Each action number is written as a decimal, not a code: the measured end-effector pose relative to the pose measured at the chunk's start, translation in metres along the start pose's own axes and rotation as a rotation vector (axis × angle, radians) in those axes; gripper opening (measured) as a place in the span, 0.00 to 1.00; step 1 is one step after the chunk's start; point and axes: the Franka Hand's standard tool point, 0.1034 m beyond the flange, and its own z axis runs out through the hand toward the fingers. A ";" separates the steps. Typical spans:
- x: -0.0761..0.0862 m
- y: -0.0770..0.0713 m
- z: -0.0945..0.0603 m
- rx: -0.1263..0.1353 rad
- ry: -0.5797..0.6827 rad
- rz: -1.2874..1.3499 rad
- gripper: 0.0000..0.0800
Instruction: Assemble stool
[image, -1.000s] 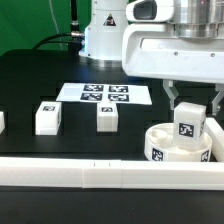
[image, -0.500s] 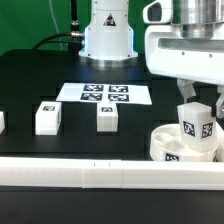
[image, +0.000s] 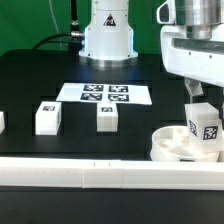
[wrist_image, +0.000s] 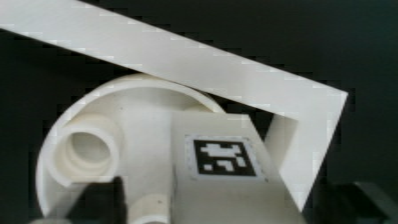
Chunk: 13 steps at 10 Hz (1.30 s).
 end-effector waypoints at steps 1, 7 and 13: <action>0.001 -0.001 -0.009 -0.009 -0.009 -0.055 0.77; -0.004 -0.012 -0.025 -0.024 -0.009 -0.413 0.81; -0.005 -0.023 -0.025 -0.039 -0.017 -1.057 0.81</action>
Offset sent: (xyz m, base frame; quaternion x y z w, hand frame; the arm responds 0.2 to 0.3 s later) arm 0.0000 0.0000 0.0000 0.0000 0.0000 0.0000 1.0000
